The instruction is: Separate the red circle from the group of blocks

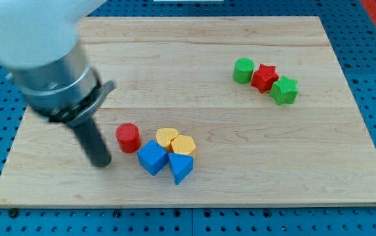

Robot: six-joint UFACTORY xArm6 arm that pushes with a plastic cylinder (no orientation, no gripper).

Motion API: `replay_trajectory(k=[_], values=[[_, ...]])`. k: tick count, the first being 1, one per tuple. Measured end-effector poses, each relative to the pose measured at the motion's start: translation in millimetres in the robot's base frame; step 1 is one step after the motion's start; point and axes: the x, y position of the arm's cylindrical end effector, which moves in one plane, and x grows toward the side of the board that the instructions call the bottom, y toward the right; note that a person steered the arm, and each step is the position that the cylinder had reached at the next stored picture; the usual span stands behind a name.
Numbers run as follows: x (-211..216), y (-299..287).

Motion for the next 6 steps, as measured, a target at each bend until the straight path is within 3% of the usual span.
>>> replay_trajectory(k=[1, 2, 3, 4, 6], values=[[-42.2, 19.1], [-66.0, 85.7], [-49.7, 18.9], [-15.9, 44.3], [-80.8, 179.3]])
